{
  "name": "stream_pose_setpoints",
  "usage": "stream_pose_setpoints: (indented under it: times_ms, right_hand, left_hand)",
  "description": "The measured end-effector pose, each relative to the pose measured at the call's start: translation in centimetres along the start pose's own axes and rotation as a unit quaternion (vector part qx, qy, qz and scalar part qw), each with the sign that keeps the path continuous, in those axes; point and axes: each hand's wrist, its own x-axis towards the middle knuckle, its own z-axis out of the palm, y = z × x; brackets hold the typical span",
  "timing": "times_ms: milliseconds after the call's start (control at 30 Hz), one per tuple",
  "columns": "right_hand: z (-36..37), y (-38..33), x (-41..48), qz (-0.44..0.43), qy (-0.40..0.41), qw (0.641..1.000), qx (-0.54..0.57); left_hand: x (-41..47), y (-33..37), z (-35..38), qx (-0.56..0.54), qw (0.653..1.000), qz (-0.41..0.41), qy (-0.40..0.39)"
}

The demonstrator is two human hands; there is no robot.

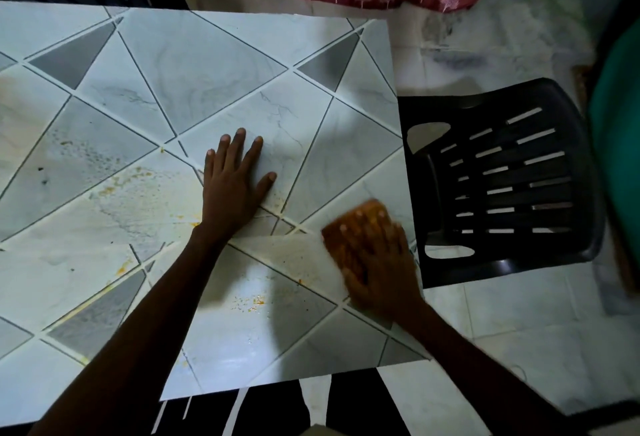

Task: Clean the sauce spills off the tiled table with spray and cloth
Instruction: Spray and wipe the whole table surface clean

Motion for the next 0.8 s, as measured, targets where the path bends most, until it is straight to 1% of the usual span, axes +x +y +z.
stream_pose_setpoints:
  times_ms: [67,133,200,233,300,333,400,467,567,633,700,733,800]
  right_hand:
    - [-0.3,-0.6,6.7,0.077,0.024,0.997,-0.009]
    - [-0.9,-2.6,14.2,0.155,0.049,0.987,-0.013]
    - [-1.3,-6.1,20.0,0.178,0.051,0.982,-0.018]
    - [-1.4,-8.1,21.3,0.169,0.046,0.984,-0.018]
    - [-1.1,-11.0,20.9,0.12,0.037,0.992,-0.017]
    - [-0.9,-11.9,19.5,0.08,0.034,0.996,-0.014]
    - [-0.3,-12.4,14.7,0.011,0.029,1.0,0.005]
    - [0.3,-12.0,8.9,-0.018,0.022,0.999,0.02]
    - [0.7,-8.9,1.9,-0.03,0.001,1.0,0.003]
    - [0.3,-6.0,0.7,-0.051,-0.024,0.998,-0.015]
    - [-0.1,-4.1,2.4,-0.062,-0.037,0.997,-0.017]
    - [-0.3,-3.5,4.2,-0.052,-0.032,0.998,-0.015]
    - [-0.8,-3.1,9.6,0.016,-0.007,1.0,-0.022]
  left_hand:
    - [0.0,-0.4,-0.1,-0.005,1.0,0.001,0.003]
    - [0.1,-0.7,-0.5,-0.032,0.999,0.016,0.003]
    - [0.1,-1.6,-1.3,-0.057,0.998,0.017,0.017]
    - [-0.1,-2.4,-1.8,-0.052,0.998,0.006,0.031]
    - [-0.5,-4.2,-2.6,-0.032,0.998,-0.022,0.043]
    - [-0.9,-5.2,-3.0,-0.024,0.998,-0.03,0.043]
    - [-1.7,-6.8,-3.6,-0.007,0.999,-0.018,0.032]
    - [-2.3,-7.4,-3.7,0.013,1.0,0.005,0.02]
    - [-2.2,-7.3,-3.8,0.005,1.0,0.003,0.023]
    - [-2.2,-7.1,-3.8,-0.015,0.999,-0.005,0.034]
    - [-2.3,-7.2,-3.8,-0.03,0.999,-0.001,0.044]
    - [-2.4,-7.4,-3.9,-0.033,0.998,0.003,0.046]
    - [-2.1,-7.5,-4.2,-0.041,0.998,0.012,0.047]
